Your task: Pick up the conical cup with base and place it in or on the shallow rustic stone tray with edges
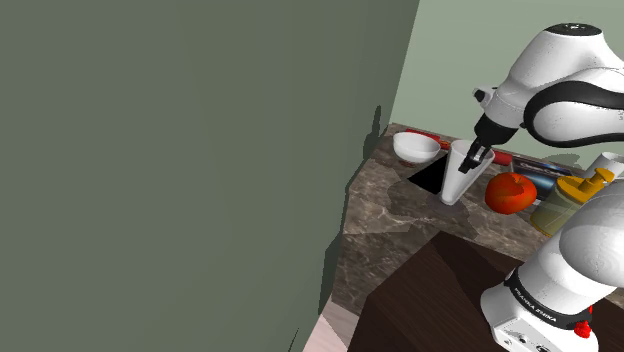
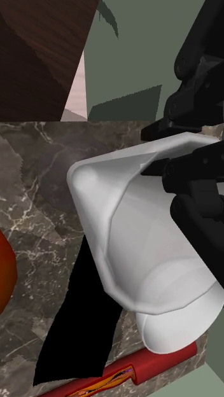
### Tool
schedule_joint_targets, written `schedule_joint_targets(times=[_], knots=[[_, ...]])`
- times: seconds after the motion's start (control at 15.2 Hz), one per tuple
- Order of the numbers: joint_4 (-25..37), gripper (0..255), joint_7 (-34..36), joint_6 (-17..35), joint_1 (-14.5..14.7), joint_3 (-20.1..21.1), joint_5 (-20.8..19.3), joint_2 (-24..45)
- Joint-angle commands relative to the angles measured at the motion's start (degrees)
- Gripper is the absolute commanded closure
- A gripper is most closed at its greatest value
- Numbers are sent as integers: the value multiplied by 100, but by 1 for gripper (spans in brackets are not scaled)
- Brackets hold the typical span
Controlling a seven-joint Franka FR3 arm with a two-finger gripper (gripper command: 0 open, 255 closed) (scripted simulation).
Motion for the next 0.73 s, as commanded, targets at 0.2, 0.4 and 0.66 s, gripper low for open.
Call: schedule_joint_targets(times=[0.2,0.4,0.66], knots=[[128,255,-23,-180,29,31,46,-50],[338,255,-54,-442,74,76,117,-105],[629,255,-93,-767,125,134,203,-142]])
